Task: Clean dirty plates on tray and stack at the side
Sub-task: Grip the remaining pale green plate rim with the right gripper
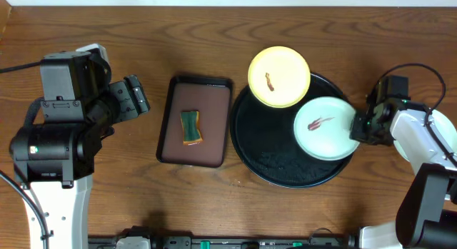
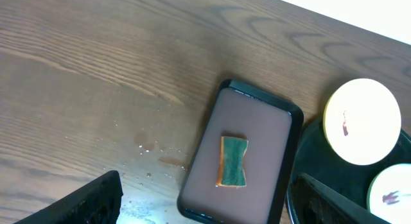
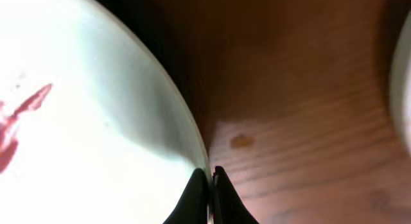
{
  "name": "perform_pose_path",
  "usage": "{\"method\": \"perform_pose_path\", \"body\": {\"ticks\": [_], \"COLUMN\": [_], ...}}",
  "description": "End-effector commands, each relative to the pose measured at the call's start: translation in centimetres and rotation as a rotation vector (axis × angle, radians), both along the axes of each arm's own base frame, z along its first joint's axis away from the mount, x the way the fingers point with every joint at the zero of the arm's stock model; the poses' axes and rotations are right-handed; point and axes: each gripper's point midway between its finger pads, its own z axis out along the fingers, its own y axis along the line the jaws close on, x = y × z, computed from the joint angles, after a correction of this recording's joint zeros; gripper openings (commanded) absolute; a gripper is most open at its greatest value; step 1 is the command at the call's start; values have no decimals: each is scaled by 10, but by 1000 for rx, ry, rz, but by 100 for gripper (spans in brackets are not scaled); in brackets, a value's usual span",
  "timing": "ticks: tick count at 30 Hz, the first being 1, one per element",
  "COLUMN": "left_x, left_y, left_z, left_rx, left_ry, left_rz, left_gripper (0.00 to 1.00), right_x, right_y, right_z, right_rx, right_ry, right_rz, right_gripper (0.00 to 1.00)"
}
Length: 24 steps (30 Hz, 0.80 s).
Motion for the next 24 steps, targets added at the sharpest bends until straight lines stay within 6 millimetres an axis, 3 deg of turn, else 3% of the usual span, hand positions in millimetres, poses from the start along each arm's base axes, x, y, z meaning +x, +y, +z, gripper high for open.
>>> {"method": "perform_pose_path", "body": {"ticks": [1,4,11,14,18,21,24], "left_x": [1,1,1,1,1,1,1], "left_y": [2,2,2,2,2,2,2], "left_z": [0,0,0,0,0,1,0], "left_rx": [5,5,5,5,5,5,5], "left_ry": [-1,-1,-1,-1,-1,-1,-1], "left_rz": [6,6,6,6,6,6,6], "left_gripper": [85,85,85,85,85,85,85], "right_x": [-12,-17,-23,-13,7,16,11], "right_y": [9,19,83,107,116,120,127], "right_z": [0,7,15,17,19,10,-2], "right_rx": [5,13,23,-21,-55,-36,24], "right_ry": [34,39,42,-15,-101,-114,-74], "right_rz": [2,46,329,497,521,490,459], "right_gripper": [1,1,1,1,1,32,36]}}
